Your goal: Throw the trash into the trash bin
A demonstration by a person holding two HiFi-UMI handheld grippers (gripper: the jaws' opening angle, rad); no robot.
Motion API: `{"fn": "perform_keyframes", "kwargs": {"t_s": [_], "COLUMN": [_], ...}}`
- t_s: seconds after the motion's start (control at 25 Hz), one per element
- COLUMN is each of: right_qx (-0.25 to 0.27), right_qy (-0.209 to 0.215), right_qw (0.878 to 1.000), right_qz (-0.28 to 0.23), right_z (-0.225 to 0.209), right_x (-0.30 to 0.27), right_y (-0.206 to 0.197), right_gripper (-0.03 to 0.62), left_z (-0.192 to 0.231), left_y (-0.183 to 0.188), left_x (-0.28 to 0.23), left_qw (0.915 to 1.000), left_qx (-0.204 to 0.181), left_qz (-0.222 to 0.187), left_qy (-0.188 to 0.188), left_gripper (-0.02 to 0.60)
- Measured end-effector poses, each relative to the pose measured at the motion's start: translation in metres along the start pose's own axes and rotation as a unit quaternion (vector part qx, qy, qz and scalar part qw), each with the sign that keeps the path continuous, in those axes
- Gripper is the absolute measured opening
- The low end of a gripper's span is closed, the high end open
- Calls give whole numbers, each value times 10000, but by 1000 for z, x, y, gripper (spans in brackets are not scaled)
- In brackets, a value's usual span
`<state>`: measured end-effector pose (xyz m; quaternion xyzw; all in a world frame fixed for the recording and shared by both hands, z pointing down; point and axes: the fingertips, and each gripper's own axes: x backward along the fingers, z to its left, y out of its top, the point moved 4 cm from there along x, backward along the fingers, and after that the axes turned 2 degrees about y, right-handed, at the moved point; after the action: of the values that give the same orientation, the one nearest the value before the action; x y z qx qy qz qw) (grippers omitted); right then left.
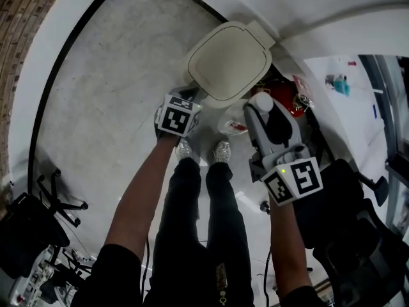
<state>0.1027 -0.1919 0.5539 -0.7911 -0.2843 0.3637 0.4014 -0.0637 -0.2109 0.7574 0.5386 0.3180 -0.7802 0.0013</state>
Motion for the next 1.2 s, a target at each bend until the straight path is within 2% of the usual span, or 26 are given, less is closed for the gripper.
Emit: {"fn": "perform_keyframes", "kwargs": {"t_s": [0.32, 0.56, 0.72, 0.84, 1.2], "right_qx": [186, 280, 251, 241, 369], "right_qy": [167, 201, 224, 209, 87], "right_qw": [9996, 9993, 9994, 9994, 9992], "right_qz": [96, 127, 115, 121, 94], "right_z": [17, 21, 25, 22, 20], "right_x": [-1, -2, -4, -7, -17], "right_y": [-2, -2, -3, -4, 0], "right_gripper": [187, 186, 186, 186, 186], "left_z": [1, 7, 8, 10, 8], "left_y": [-3, 6, -1, -3, 2], "left_x": [3, 13, 8, 5, 8], "left_qw": [9988, 9990, 9997, 9998, 9999], "left_qx": [274, 278, 185, 104, 67], "left_qz": [-375, -360, -125, -118, -62], "left_qy": [-119, 14, 48, 125, -69], "left_gripper": [6, 5, 6, 5, 6]}}
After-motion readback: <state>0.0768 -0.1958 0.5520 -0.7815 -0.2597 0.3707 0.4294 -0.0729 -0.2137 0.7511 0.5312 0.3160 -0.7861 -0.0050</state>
